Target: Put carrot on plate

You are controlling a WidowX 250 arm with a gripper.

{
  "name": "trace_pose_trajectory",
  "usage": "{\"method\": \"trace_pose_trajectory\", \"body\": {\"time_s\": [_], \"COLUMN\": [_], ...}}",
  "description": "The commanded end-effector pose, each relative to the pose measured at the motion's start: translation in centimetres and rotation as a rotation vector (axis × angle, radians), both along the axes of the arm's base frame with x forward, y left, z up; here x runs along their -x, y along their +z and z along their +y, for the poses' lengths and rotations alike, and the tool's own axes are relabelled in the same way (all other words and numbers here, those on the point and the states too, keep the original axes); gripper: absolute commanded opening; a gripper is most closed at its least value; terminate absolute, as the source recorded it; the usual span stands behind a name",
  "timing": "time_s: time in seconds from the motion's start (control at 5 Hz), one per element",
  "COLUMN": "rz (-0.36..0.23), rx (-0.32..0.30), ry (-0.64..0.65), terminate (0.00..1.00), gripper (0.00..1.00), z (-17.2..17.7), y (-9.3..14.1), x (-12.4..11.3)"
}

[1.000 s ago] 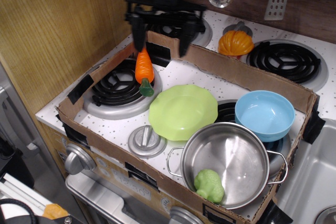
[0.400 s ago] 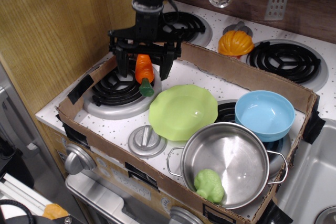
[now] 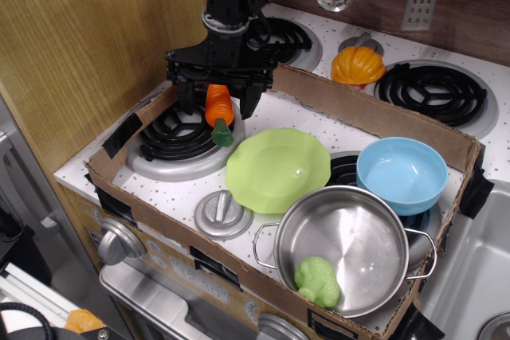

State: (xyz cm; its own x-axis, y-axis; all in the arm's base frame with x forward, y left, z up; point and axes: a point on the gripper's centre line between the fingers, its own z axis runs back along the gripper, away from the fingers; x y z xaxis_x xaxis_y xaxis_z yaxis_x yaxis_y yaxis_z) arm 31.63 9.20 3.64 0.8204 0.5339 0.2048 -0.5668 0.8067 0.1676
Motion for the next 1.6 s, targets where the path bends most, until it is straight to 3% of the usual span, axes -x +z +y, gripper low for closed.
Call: {"method": "trace_pose_trajectory", "body": {"time_s": [0.0,0.2,0.6,1.0,1.2,1.4], "rz": [-0.048,-0.007,0.014,-0.035,-0.096,-0.077], "rx": [0.024,0.04,0.039,0.169,0.261,0.335], "ry": [-0.023,-0.021,-0.066,-0.004,0.02,0.001], "terminate": [0.0,0.0,0.0,0.0,0.0,0.0], "gripper": [1.0,0.0,0.0,0.0,0.0,0.0], "z": [1.2,1.1,1.1,-2.1,-4.3,-5.9], "y": [0.4,-0.1,1.5,4.0,3.5,2.5], "x": [-0.4,-0.3,-0.5,2.1,3.7,4.4]}}
